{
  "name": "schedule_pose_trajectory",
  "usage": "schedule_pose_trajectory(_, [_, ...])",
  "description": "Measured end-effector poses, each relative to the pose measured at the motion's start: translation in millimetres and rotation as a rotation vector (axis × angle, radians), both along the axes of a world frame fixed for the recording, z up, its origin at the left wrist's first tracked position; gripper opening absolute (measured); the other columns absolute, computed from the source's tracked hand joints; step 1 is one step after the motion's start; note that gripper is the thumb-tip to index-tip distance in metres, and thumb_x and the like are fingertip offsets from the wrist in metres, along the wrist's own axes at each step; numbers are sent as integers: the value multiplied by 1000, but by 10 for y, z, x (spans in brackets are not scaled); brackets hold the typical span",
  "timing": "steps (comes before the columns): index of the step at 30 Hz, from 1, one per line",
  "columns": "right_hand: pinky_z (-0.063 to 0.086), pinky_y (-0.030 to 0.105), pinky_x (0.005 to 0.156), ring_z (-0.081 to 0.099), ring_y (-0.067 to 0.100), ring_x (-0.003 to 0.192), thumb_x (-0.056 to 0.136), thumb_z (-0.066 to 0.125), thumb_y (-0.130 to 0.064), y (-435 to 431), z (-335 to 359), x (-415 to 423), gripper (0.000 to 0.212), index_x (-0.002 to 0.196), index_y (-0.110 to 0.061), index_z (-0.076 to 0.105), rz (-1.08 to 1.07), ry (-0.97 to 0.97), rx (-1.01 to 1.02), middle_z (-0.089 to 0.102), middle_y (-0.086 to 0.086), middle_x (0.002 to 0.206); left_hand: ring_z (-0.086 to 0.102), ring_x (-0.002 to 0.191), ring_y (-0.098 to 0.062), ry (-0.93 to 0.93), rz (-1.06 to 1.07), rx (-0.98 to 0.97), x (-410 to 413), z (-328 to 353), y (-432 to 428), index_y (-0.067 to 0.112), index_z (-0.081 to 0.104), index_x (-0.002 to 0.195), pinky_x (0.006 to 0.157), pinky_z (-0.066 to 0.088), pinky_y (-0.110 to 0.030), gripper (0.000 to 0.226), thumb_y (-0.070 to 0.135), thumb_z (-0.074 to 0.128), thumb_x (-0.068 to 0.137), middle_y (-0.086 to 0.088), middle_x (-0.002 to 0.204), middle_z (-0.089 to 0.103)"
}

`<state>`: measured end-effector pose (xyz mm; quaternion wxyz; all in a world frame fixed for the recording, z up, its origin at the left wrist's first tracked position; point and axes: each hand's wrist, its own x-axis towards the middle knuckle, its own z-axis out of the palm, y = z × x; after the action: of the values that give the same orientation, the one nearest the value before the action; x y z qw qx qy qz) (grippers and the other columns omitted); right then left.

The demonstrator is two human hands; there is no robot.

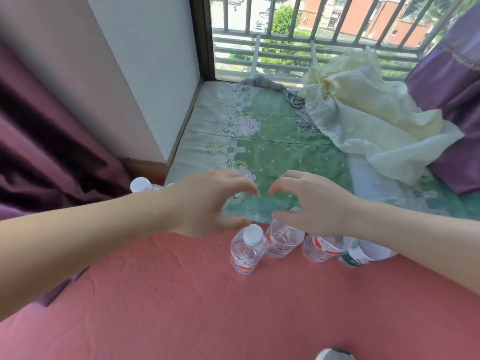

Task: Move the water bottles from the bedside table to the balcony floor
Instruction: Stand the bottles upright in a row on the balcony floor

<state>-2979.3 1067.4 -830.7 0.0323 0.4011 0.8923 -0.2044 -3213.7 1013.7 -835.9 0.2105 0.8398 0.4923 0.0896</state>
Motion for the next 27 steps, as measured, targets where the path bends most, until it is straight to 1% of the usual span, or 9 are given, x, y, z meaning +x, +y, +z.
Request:
schedule_pose_trajectory(4, [38,24,92,51,10,112,88,63,-42,-76,-49,148,39,125,-29,60,-16,-3,-27,55,-12,122,44,96,0,47,-52,-56,202,-63,-14,31,57,126,87,40,-24,44,51,64,87,17,111,56])
schedule_pose_trajectory(6, [40,25,92,52,11,110,87,63,-40,-93,-69,205,36,122,-29,61,-21,-17,-41,56,-12,119,38,89,4,75,-81,-74,270,-95,-15,29,59,125,81,35,-20,44,49,65,86,22,99,50])
schedule_pose_trajectory(9, [44,29,87,56,15,101,84,64,-35,-102,-87,259,31,114,-29,65,-20,-24,-58,59,-9,110,43,81,10,92,-120,-105,342,-109,-28,32,61,120,71,31,-13,39,46,68,84,26,85,43])
schedule_pose_trajectory(10, [43,28,84,57,15,98,84,64,-34,-106,-89,267,30,113,-28,65,-15,-26,-64,59,-8,107,45,79,7,105,-133,-113,357,-115,-34,33,62,117,71,34,-14,37,45,69,84,24,85,46])
schedule_pose_trajectory(12, [41,26,80,56,14,93,85,64,-32,-111,-97,279,29,113,-28,65,-7,-18,-73,59,-8,104,44,79,0,128,-142,-133,375,-132,-43,33,63,114,76,42,-23,33,43,71,83,18,93,52])
schedule_pose_trajectory(15, [40,26,80,56,14,92,85,62,-27,-107,-100,278,30,115,-26,66,2,-7,-82,60,-6,105,45,83,-4,91,-120,-180,374,-151,-43,31,66,112,79,44,-29,32,37,75,81,16,96,54])
schedule_pose_trajectory(20, [43,27,80,55,13,88,81,64,-24,-75,-131,258,27,107,-25,68,16,19,-60,59,-11,97,45,83,-4,66,-97,-175,344,-173,7,26,69,109,75,37,-21,30,30,77,81,15,96,53])
schedule_pose_trajectory(25, [48,32,78,56,11,82,76,63,-30,-44,-140,194,20,95,-25,68,21,28,-49,59,-12,90,47,83,-3,93,-94,-170,262,-152,26,26,70,109,76,43,-24,28,29,76,81,13,98,57])
schedule_pose_trajectory(27, [49,33,77,55,11,81,73,62,-36,-28,-152,157,22,91,-25,67,14,33,-44,58,-12,86,47,79,2,103,-99,-169,220,-140,24,26,70,109,71,37,-14,28,28,75,82,18,95,52])
